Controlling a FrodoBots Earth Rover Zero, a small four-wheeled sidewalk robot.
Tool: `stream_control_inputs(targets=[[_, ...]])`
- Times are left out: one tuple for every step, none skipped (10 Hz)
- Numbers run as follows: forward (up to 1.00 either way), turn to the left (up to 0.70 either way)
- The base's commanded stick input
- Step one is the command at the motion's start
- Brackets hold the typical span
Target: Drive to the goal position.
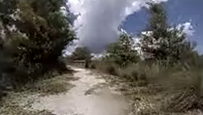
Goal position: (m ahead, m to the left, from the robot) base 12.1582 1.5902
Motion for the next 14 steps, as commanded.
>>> stream_control_inputs(targets=[[0.50, 0.00], [0.50, 0.00], [0.50, 0.00], [0.50, 0.00], [0.50, 0.23], [0.50, 0.42], [0.50, 0.50], [0.50, 0.50], [0.50, 0.50], [0.50, 0.50], [0.50, 0.00], [0.50, 0.00], [0.50, 0.00], [0.50, 0.00]])
